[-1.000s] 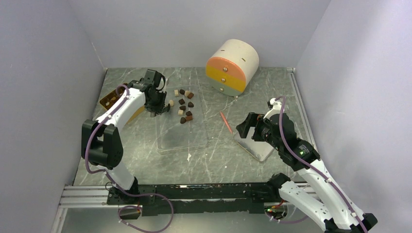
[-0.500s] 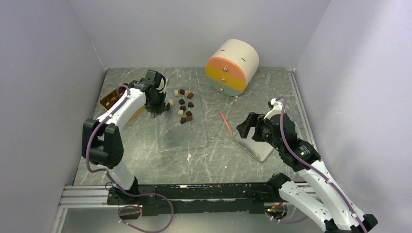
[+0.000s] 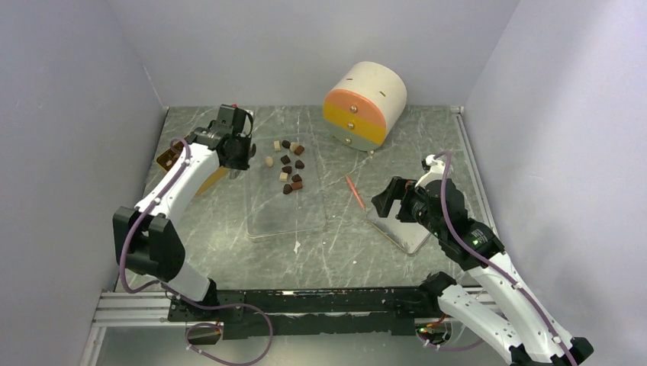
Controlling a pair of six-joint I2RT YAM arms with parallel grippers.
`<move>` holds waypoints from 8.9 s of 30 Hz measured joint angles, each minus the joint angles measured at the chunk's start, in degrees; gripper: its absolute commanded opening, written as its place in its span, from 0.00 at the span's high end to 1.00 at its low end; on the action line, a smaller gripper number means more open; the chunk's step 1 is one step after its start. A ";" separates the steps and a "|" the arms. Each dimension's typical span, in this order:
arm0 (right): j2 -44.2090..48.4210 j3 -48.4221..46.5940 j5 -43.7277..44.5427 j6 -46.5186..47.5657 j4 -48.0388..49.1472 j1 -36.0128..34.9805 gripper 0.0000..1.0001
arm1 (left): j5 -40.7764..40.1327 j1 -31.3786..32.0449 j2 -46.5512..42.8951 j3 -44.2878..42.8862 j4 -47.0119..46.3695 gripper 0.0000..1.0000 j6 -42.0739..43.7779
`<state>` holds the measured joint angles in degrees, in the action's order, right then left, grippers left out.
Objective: Pack the chocolate
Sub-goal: Pick up the fake chocolate from the plate, then place the fake chocolate in the packing box, then pick up the fake chocolate from the plate, then place the fake chocolate in the packing box.
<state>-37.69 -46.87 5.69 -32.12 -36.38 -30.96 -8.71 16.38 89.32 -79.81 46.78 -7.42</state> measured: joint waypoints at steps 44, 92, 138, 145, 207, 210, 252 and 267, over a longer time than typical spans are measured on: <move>-0.52 0.00 0.00 0.87 0.02 0.00 0.01 | -9.20 -16.15 -1.57 6.27 -8.39 0.62 -5.81; -1.36 0.00 -0.37 -0.07 1.18 0.00 0.01 | 2.45 3.02 -1.60 5.92 -10.60 0.60 -2.51; -0.68 0.02 -0.17 -0.35 1.31 0.00 0.01 | -2.80 5.44 8.02 2.82 -8.39 0.63 -6.43; 0.00 0.02 -0.11 -0.35 1.29 0.00 0.01 | -3.02 5.20 8.04 2.51 -7.87 0.61 -7.82; 0.96 0.02 0.31 0.26 1.27 0.00 0.01 | -1.73 -4.20 0.48 -2.95 -2.51 0.74 -8.09; 0.90 0.02 0.31 0.61 1.27 0.00 0.01 | -1.68 -8.31 0.26 -2.97 -2.56 0.74 -7.67; 1.49 0.02 0.59 2.78 0.15 0.00 0.01 | -1.14 -22.32 1.29 0.46 -5.35 0.63 -6.80; 2.95 0.02 1.49 2.71 -0.04 0.00 0.01 | 1.22 -22.32 1.81 -0.17 -5.33 0.64 -6.58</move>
<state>-34.74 -46.85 7.18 -29.41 -36.42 -30.96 -7.49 -5.93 91.13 -79.99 41.45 -14.00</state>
